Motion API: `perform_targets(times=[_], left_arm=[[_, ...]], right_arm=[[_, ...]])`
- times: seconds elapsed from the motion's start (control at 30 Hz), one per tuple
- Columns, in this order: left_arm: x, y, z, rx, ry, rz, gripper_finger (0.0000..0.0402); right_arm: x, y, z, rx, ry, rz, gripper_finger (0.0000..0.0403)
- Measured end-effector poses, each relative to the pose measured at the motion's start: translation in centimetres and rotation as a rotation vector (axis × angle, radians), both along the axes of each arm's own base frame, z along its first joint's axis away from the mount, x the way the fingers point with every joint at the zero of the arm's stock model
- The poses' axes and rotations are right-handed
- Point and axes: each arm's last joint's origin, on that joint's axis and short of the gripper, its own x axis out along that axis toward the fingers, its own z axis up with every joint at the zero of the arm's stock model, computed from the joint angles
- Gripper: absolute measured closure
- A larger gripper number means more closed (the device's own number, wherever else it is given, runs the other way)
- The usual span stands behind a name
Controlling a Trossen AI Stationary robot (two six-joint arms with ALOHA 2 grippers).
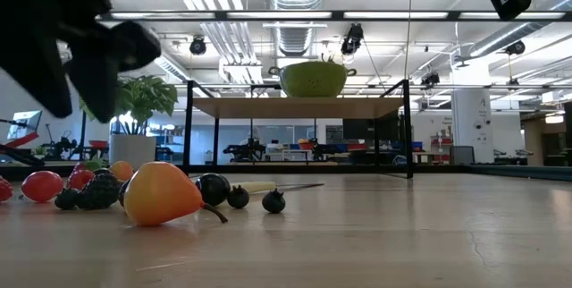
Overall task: Pick & Place Fruit
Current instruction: Put the blueberry into the strainer bowl
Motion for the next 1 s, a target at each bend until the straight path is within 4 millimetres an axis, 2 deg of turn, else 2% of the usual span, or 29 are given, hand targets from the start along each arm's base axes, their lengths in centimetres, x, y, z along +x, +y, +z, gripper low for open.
perform_targets(times=[0.23,0.6,1.0], left_arm=[[-0.6,-0.3,-2.4,-0.068,-0.056,0.013,0.0234],[-1.2,-0.1,-4.1,-0.093,-0.054,0.064,0.0249],[-0.7,-1.1,-6.6,-0.084,-0.004,0.064,0.0264]], right_arm=[[0.0,0.0,0.0,0.000,0.000,0.000,0.0394],[0.0,0.0,0.0,0.000,0.000,0.000,0.0394],[0.0,0.0,0.0,0.000,0.000,0.000,0.0394]])
